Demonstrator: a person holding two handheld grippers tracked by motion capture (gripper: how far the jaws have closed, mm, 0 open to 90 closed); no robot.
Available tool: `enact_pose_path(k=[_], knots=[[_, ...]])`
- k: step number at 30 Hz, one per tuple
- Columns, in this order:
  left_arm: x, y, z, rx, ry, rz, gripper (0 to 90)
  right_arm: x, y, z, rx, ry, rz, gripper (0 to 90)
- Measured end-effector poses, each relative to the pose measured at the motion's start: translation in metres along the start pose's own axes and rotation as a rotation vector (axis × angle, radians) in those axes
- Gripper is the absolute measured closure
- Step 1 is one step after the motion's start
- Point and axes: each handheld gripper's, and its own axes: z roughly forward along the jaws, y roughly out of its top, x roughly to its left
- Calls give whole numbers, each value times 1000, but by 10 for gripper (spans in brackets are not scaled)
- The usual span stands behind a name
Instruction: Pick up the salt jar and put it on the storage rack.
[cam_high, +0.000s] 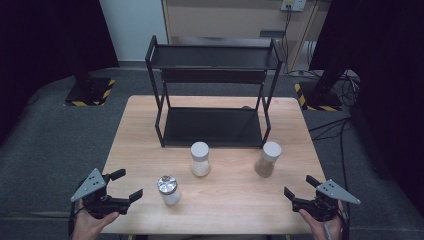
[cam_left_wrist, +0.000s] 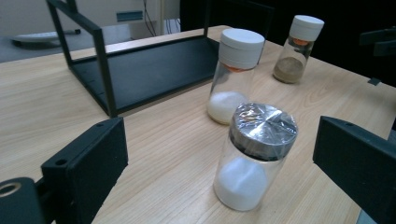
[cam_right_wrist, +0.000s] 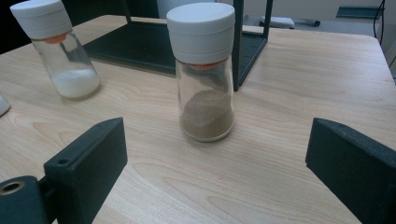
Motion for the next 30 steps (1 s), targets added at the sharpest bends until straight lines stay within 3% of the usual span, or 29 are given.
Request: enact_pose_path(k=[7, 15, 30], knots=[[-4, 10, 18, 29, -49, 29, 19, 0, 0, 0, 1, 2, -2, 55], [-7, 10, 41, 68, -84, 41, 21, 0, 0, 0, 2, 0, -3, 55], [-9, 7, 79, 109, -121, 78, 97, 0, 0, 0, 0, -2, -2, 59]])
